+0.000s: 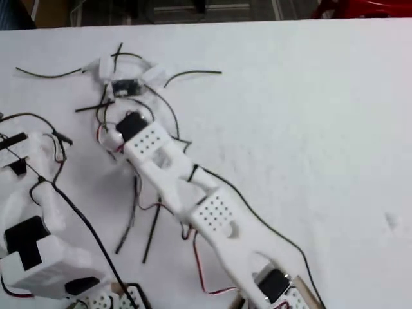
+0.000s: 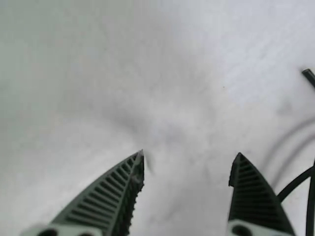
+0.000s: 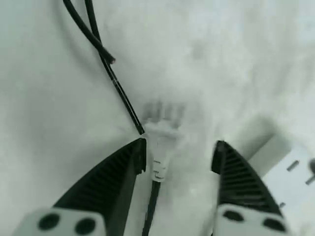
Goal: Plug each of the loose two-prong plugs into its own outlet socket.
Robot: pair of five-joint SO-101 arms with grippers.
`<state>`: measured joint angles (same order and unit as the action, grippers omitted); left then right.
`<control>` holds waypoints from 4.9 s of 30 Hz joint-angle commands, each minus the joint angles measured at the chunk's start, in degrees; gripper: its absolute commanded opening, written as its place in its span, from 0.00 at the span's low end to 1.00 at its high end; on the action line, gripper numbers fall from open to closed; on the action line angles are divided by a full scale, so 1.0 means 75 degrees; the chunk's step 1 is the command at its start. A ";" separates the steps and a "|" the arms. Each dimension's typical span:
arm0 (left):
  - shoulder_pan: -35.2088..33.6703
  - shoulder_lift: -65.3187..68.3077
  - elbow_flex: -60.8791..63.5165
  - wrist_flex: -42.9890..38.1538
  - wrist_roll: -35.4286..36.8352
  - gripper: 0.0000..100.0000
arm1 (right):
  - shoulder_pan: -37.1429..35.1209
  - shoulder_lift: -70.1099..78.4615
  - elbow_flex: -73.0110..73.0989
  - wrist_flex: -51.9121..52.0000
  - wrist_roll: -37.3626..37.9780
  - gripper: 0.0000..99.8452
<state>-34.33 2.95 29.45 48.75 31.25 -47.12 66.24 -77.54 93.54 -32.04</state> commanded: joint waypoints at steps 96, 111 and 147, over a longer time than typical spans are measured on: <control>0.4284 0.1026 -0.1114 0.1032 -0.3317 0.02 | 0.5152 -0.3089 0.3692 0.0064 0.2626 0.32; 0.4273 0.1061 -0.1102 0.1875 -0.3095 0.18 | 0.5140 -0.2772 0.3681 -0.0100 0.2626 0.32; 0.5925 -0.5269 0.1969 0.0305 -0.3118 0.02 | 0.5199 -0.2714 0.3669 -0.0217 0.2661 0.32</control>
<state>9.54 -19.30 35.78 58.15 7.34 -8.53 46.55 -49.14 92.48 -12.62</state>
